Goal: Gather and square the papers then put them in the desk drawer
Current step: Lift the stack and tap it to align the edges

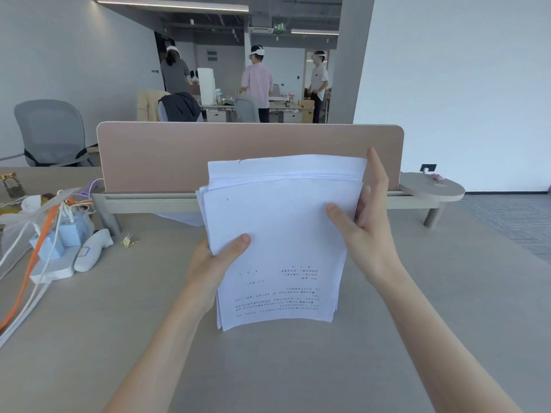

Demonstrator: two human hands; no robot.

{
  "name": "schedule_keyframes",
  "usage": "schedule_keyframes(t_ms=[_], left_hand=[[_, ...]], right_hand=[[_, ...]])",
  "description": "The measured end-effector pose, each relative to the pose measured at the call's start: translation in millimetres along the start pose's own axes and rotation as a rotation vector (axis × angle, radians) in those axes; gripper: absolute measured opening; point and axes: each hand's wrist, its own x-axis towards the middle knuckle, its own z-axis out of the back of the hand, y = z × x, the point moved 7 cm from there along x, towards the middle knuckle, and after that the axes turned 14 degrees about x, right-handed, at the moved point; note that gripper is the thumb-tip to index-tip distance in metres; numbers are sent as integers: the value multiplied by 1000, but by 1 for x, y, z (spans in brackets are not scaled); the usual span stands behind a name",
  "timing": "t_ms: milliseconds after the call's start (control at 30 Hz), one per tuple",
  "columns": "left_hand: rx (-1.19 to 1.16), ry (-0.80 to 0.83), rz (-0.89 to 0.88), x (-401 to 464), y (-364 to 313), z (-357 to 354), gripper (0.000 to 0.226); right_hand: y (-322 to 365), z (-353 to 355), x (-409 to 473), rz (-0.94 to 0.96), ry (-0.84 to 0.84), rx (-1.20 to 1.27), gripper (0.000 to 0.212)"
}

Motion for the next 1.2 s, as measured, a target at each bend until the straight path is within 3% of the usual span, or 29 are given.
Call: schedule_keyframes(t_ms=[133, 267, 767, 900, 1000, 1100, 1200], left_hand=[[-6, -11, 24, -3, 11, -2, 30], [-5, -21, 30, -2, 15, -2, 25], [33, 0, 19, -2, 22, -2, 18], [54, -2, 33, -7, 26, -3, 16], [76, -3, 59, -10, 34, -3, 13], [76, 3, 81, -12, 41, -4, 18], [69, -31, 94, -9, 41, -4, 19]], right_hand=[[10, -2, 9, 94, 58, -244, 82], [10, 0, 14, 113, 38, -397, 58], [12, -7, 11, 120, 26, -405, 43], [-13, 0, 5, -80, -13, -100, 59], [-51, 8, -13, -348, -132, 256, 43], [-76, -1, -39, -463, -100, 288, 29], [-82, -6, -48, -448, -98, 332, 28]])
